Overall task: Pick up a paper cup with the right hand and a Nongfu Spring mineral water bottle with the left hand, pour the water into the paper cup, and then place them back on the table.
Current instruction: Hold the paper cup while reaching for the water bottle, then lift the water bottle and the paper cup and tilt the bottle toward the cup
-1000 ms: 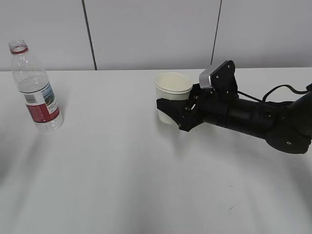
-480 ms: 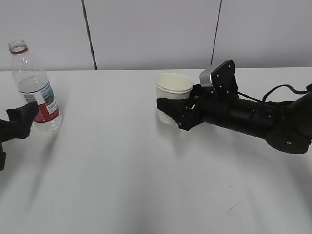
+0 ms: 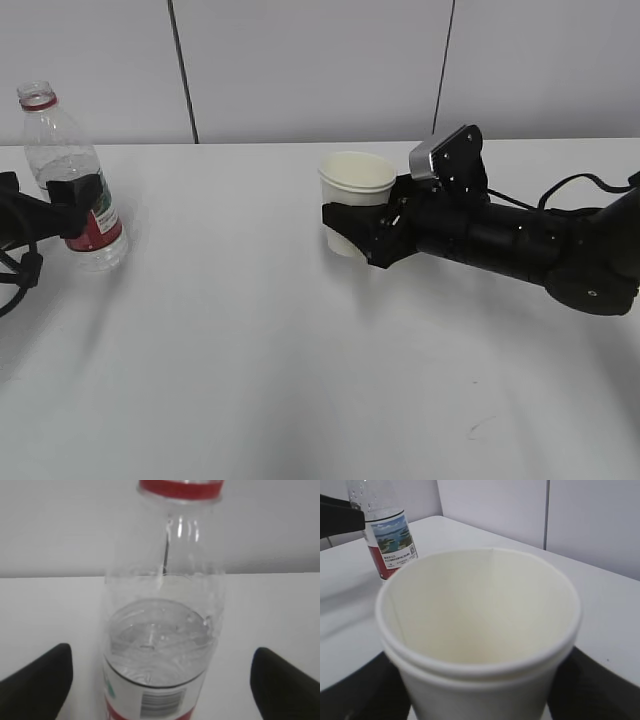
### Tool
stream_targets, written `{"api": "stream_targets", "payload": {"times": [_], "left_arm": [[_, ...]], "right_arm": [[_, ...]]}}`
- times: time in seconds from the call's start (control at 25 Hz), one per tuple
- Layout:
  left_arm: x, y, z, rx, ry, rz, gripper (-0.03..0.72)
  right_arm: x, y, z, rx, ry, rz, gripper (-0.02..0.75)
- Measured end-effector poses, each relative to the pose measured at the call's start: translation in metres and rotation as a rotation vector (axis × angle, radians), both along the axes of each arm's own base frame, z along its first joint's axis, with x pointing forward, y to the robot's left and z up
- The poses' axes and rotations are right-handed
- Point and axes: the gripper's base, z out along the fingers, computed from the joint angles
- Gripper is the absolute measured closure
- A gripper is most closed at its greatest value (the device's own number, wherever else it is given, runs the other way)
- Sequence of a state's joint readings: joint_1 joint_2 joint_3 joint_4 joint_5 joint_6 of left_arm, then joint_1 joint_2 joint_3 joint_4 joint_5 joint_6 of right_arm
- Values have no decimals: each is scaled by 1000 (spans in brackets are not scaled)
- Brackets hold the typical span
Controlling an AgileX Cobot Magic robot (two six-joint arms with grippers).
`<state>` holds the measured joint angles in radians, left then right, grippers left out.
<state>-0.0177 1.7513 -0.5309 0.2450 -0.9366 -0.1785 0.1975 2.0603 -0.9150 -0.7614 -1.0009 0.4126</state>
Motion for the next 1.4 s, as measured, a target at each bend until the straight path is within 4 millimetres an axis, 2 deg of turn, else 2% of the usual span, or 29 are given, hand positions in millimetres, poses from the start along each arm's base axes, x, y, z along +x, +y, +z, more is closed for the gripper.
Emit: {"api": "stream_targets", "payload": {"times": [0.64, 0.88, 1.4], "left_arm": [[46, -3, -48, -5, 39, -24, 39], [54, -4, -60, -6, 49, -30, 43], [57, -5, -55, -18, -23, -38, 101]], "right_arm": [[1, -1, -2, -15, 15, -13, 214], [1, -2, -3, -27, 25, -19, 214], [1, -2, -3, -27, 25, -19, 214]]}}
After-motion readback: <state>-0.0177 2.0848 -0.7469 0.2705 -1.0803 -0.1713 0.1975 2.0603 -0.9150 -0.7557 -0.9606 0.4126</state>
